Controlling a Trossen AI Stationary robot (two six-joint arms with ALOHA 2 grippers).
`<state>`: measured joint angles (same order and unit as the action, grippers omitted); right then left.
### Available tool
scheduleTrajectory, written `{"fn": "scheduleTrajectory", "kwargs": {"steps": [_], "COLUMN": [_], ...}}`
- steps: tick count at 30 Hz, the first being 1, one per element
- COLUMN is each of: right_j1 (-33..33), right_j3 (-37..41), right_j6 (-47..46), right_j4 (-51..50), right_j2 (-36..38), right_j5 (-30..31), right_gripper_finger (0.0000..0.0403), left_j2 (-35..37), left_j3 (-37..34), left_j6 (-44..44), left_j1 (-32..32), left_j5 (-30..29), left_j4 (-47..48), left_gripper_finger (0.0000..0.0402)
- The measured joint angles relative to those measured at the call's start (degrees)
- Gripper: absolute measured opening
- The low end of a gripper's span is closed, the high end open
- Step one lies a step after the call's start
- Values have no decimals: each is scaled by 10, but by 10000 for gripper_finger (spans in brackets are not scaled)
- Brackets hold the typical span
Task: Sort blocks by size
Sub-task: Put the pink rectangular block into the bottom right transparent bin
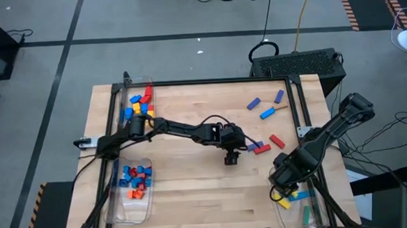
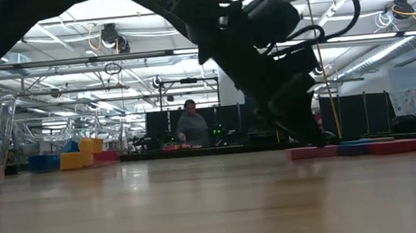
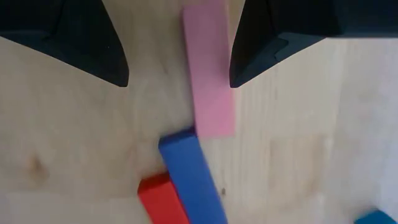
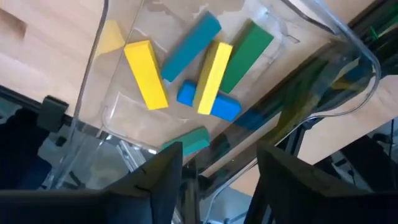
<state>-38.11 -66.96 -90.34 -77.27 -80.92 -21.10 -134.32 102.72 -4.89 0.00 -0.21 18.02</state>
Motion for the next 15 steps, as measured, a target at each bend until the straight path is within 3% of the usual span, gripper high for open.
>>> {"fn": "scheduleTrajectory", "kwargs": {"steps": [8, 15], "right_j1": [-11, -16], "right_j3": [0, 0], "right_j6": [-32, -54], "right_j4": [31, 58], "right_j2": [3, 3], "right_j5": [0, 25], "right_gripper_finger": [197, 167], "left_j2": [-15, -15], "left_j3": [0, 0], "left_j6": [27, 31], "left_j1": [8, 16], "left_j5": [-1, -1], "left_j4": [-1, 3], "left_gripper_finger": [261, 155]}}
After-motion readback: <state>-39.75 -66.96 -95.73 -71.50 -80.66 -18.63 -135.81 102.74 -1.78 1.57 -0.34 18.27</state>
